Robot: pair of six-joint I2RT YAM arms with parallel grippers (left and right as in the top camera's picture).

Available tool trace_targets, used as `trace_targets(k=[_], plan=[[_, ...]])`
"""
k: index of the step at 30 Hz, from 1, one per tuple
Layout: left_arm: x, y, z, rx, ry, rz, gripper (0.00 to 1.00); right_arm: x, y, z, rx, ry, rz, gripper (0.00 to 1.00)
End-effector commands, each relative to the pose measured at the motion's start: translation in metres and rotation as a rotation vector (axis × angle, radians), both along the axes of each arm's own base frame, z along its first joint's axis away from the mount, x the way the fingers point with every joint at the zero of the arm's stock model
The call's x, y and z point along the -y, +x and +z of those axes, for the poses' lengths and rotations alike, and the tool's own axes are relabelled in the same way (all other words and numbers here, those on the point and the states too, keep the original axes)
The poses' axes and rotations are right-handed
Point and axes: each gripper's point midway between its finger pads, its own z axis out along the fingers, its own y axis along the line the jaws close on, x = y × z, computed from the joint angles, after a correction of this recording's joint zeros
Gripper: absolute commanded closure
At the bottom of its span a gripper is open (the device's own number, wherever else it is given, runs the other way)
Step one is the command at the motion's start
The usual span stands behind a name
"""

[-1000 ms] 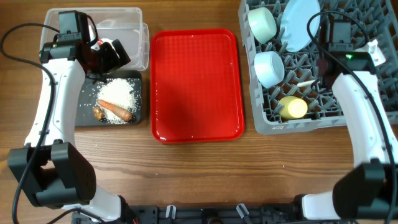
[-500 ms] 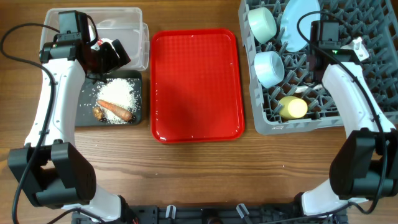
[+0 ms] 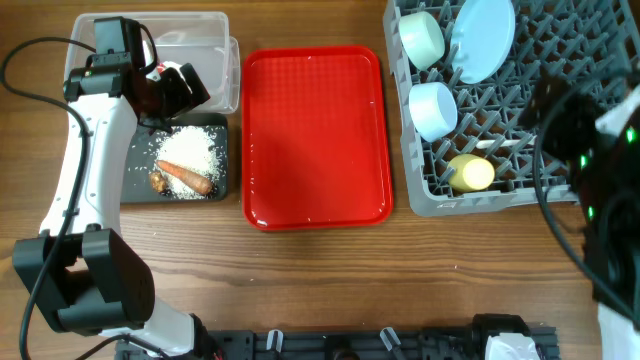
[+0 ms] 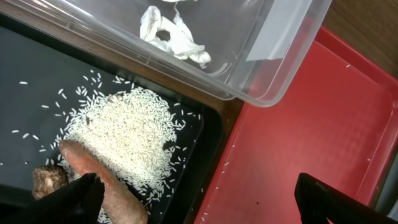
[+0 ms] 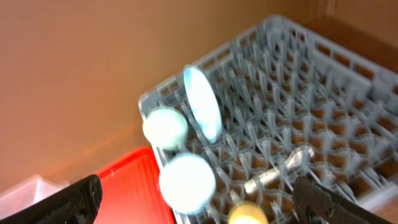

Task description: Sort waste into correct bins and load items into the dishwasher rack

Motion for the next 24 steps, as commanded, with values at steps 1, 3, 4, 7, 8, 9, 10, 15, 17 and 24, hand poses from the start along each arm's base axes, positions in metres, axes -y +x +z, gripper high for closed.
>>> trace_targets(k=[1, 3, 4, 7, 8, 9, 10, 15, 17, 24], plan=[[0.0, 0.001, 0.006, 0.016, 0.009, -0.004, 0.0, -0.001, -0.029, 0.001, -0.011, -0.026, 0.014, 0.0], [0.0, 0.001, 0.006, 0.016, 0.009, -0.004, 0.0, 0.003, -0.043, 0.007, 0.014, -0.044, -0.011, 0.0], [0.0, 0.001, 0.006, 0.016, 0.009, -0.004, 0.0, 0.006, -0.049, 0.01, 0.024, -0.051, -0.025, 0.0], [0.0, 0.001, 0.006, 0.016, 0.009, -0.004, 0.0, 0.008, -0.057, 0.006, 0.012, -0.109, -0.011, 0.0], [0.0, 0.001, 0.006, 0.016, 0.009, -0.004, 0.0, 0.008, -0.056, 0.0, 0.001, -0.152, 0.012, 0.0], [0.0, 0.001, 0.006, 0.016, 0.009, -0.004, 0.0, 0.008, -0.055, -0.006, 0.002, -0.183, 0.025, 0.0], [0.0, 0.001, 0.006, 0.016, 0.009, -0.004, 0.0, 0.008, -0.054, -0.01, 0.02, -0.198, 0.034, 0.0], [0.0, 0.001, 0.006, 0.016, 0.009, -0.004, 0.0, -0.003, -0.051, -0.047, 0.227, -0.201, 0.09, 0.0], [0.0, 0.001, 0.006, 0.016, 0.009, -0.004, 0.0, -0.014, -0.052, -0.067, 0.315, -0.239, 0.161, 0.0], [0.0, 0.001, 0.006, 0.016, 0.009, -0.004, 0.0, -0.03, -0.051, -0.131, 0.421, -0.293, 0.257, 0.0]])
